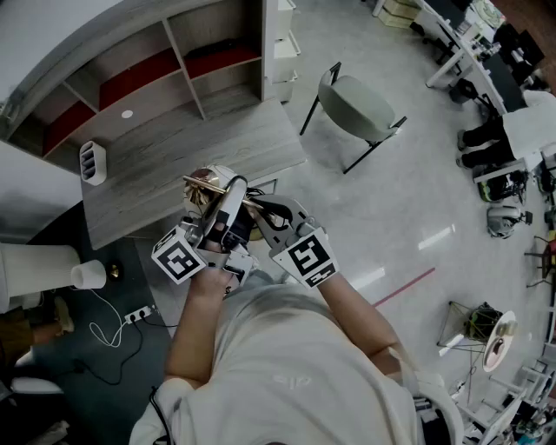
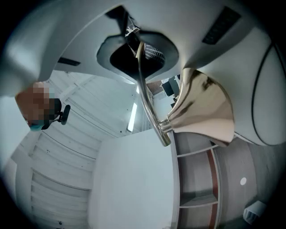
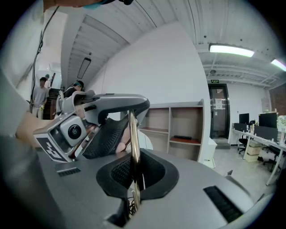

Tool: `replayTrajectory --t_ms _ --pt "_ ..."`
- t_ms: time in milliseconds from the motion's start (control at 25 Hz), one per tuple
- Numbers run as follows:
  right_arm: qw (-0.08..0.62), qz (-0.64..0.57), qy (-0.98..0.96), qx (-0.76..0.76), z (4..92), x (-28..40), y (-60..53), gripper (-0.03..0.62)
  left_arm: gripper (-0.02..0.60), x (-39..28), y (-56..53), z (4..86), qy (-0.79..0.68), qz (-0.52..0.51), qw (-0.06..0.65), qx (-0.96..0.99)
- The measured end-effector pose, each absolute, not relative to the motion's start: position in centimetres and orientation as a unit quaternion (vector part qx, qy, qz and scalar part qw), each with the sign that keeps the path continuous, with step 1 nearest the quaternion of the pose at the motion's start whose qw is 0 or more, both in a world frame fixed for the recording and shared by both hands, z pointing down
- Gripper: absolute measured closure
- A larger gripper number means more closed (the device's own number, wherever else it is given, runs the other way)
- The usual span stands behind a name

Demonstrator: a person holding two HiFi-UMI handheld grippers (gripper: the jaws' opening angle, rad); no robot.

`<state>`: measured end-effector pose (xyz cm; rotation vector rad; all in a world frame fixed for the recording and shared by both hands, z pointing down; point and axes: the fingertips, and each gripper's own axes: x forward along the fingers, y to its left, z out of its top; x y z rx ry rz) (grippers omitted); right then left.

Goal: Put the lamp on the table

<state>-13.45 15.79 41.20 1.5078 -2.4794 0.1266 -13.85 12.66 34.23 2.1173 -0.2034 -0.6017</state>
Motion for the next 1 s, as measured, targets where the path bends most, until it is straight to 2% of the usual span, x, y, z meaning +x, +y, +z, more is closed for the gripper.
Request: replayTrajectory --t_ms 280,1000 --pt "0.117 0.053 -0.848 0.515 41.1 -13.6 15.8 0.569 0.565 -13.8 12.8 33.7 -0.074 -0.249 0.459 0.85" --pt "0.118 0.064 -0.843 0.522 44.0 -16.9 5.8 0.568 0.565 -17.1 2.7 36.8 -0.073 -0.234 0.455 0.856"
